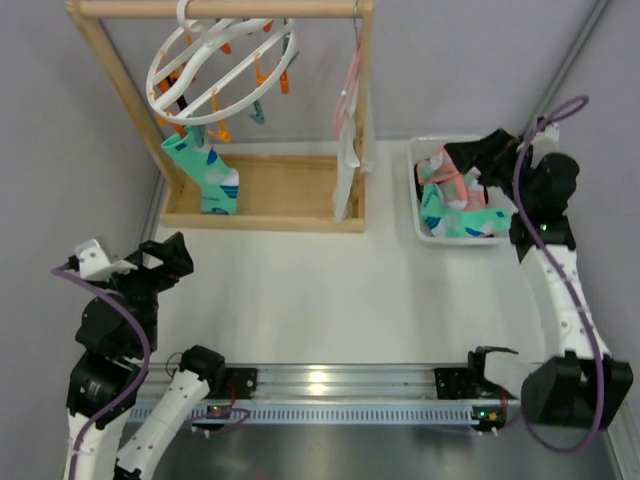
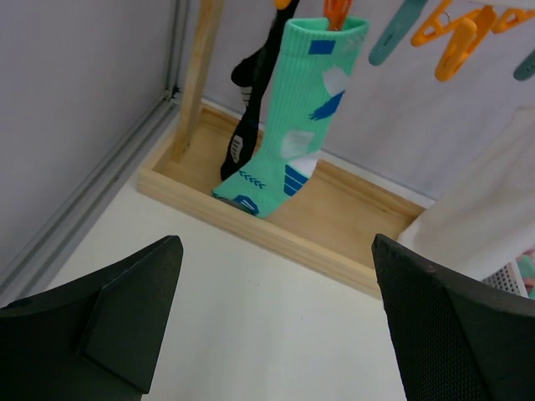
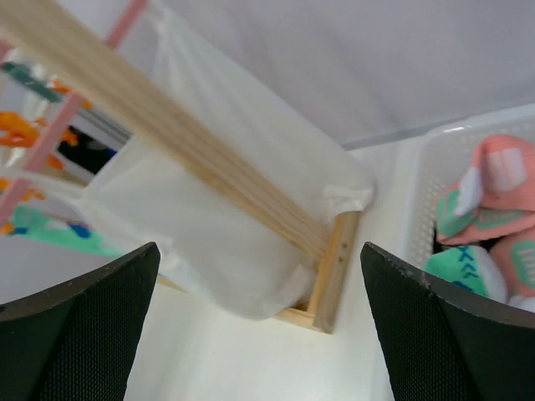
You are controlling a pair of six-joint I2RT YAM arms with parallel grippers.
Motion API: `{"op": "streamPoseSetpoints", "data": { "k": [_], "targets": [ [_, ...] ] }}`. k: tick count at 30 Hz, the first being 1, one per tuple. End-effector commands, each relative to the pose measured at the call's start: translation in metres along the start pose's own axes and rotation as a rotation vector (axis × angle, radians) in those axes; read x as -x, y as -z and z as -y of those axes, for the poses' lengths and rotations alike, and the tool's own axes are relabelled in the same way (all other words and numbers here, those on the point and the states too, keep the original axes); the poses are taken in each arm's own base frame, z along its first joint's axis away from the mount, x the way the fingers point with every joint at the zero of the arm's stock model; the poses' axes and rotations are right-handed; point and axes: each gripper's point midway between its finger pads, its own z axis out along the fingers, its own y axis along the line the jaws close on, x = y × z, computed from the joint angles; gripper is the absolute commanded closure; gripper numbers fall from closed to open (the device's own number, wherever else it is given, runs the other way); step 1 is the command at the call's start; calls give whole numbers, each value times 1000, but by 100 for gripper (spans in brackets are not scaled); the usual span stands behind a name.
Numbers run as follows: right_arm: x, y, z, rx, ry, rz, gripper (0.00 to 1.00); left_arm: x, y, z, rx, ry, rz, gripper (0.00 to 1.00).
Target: Remove the socks clipped to the hanger
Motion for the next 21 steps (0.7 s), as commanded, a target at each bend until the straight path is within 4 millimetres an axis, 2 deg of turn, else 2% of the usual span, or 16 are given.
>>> {"op": "streamPoseSetpoints", "data": {
  "k": [1,2,3,5,6,8,9,11,12,13,14,15,17,18,20,21],
  "targets": [
    [0,50,-71,267,-3,135,1,21,7,-25,130,2,67,2],
    [-7,57,-77,276,7,140,1,23,9,-26,132,4,74,1],
    [-26,63,-96,326,43,110,1,25,10,-28,142,8,83,2],
    [-47,79,-110,348,86,107,1,24,11,-28,135,19,85,1],
    [-66,87,-134,434,87,69,1,21,10,-25,117,22,76,1],
    [-85,99,-156,529,86,48,1,13,9,-11,43,38,42,2],
    [-106,103,-174,594,88,-5,1,10,8,-7,22,42,29,2],
    [-122,101,-189,611,105,-36,1,3,6,2,-18,43,-1,1],
    [-146,99,-202,645,145,-94,1,-2,5,3,-21,41,-14,2],
    [-150,97,-213,658,169,-101,1,-6,3,5,-26,35,-27,1],
    [-156,92,-217,651,201,-105,1,-9,1,8,-39,30,-41,1],
    [-180,85,-225,667,206,-164,1,-13,0,10,-48,32,-53,2],
    [-191,77,-239,702,228,-183,1,-19,-1,17,-80,26,-80,1],
    [-213,67,-242,704,237,-228,1,-24,-3,19,-90,21,-95,1],
    [-223,56,-252,710,268,-234,0,-33,-6,23,-102,3,-126,1],
    [-239,46,-258,713,280,-260,1,-39,-8,24,-110,-7,-147,1]
  ]
}}
